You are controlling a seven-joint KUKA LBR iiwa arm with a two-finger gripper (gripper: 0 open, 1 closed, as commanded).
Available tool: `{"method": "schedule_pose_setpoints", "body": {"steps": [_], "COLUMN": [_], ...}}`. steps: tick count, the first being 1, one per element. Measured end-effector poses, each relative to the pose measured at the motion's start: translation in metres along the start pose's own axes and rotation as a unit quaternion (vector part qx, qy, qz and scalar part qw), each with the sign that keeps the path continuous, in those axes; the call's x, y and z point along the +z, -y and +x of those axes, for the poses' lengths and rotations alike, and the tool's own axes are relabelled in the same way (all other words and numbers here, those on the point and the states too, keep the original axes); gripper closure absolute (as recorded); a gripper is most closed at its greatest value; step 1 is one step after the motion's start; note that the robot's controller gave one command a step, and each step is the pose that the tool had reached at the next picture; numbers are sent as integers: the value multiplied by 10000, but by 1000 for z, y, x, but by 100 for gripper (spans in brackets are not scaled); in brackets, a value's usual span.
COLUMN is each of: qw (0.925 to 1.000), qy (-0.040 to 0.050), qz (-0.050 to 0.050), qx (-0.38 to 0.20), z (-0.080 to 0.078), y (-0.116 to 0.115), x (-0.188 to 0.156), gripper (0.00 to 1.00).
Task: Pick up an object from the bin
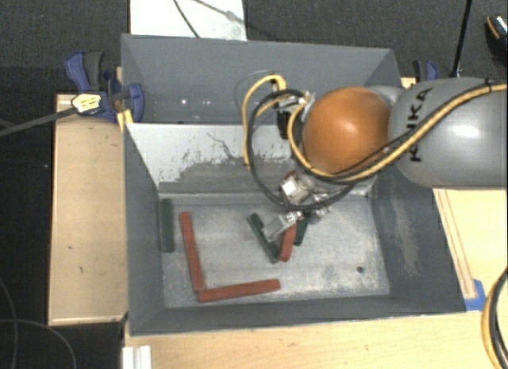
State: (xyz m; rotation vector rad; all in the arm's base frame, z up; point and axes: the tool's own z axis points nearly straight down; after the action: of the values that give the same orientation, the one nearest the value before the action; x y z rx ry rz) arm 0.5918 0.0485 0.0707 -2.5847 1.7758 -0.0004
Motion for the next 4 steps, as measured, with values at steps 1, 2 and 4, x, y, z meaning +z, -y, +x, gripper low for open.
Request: {"method": "schedule_pose_setpoints", "body": {"steps": [1,2,4], "qw": [10000,10000,9998], "qy": [-13,0,3], "qz": [-9,6,9], "qx": [35,77,173], "z": [2,1,0], "y": [0,1,2], "x": [-1,-8,-41], "gripper": [100,100,100]}}
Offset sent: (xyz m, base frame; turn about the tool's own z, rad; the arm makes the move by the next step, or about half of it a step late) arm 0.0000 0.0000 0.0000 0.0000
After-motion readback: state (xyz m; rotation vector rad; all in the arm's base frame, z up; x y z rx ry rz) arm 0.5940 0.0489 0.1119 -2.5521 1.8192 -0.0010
